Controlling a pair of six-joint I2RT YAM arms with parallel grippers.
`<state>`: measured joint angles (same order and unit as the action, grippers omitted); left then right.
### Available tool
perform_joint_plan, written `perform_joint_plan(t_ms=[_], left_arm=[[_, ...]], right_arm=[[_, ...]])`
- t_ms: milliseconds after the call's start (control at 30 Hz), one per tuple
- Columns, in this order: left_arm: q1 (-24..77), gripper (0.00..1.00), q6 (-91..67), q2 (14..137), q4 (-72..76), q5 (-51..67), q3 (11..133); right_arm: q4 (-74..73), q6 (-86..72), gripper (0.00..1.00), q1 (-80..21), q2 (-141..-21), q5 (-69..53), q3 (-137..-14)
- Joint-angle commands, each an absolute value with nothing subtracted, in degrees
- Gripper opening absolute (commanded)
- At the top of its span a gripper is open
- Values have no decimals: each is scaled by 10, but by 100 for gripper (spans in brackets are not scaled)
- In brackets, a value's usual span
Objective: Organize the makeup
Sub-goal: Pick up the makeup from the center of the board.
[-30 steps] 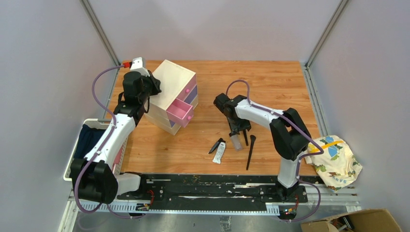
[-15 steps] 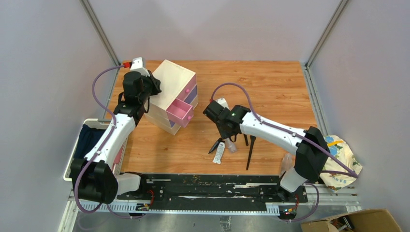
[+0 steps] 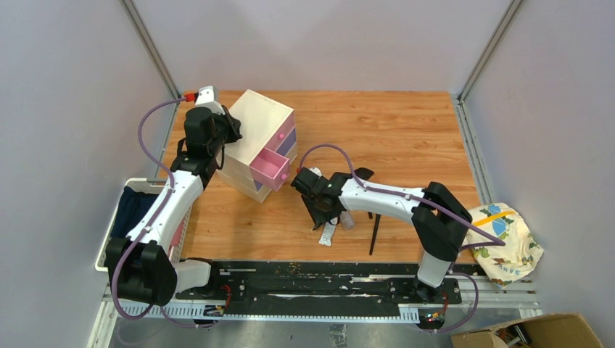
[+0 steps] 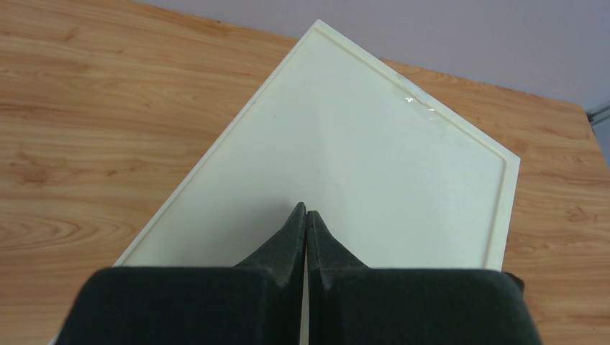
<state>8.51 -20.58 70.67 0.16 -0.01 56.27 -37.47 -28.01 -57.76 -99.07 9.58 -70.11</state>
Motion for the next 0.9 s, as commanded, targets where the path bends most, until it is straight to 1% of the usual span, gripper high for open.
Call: perform_joint_plan(t_ms=[0,67,367,500,633,667,700,867], left_arm=[[91,0,-200,708,-22,1,555],[91,0,-200,709,-22,1,553],[91,0,-200,704,-19,1,547],[91,0,-201,702,-18,1,546],[91,0,-201,699,-18,1,546],[91,0,-201,699,-18,1,546],[91,0,-201,698,-18,1,546],[91,0,-200,697,-19,1,545]], right_arm=[[-353,-268,44,-588,-1017,66,-718],[-353,-268,46,-588,-1030,61,-722],[-350,-278,44,-588,-1055,62,-720],[-349,-290,40,-588,-1065,65,-718],[-337,-300,38,-588,-1073,61,-708],[-336,-303,36,-588,-1076,64,-709],[-335,-305,32,-588,-1078,66,-709],[-333,-315,5,-587,-1079,68,-711]])
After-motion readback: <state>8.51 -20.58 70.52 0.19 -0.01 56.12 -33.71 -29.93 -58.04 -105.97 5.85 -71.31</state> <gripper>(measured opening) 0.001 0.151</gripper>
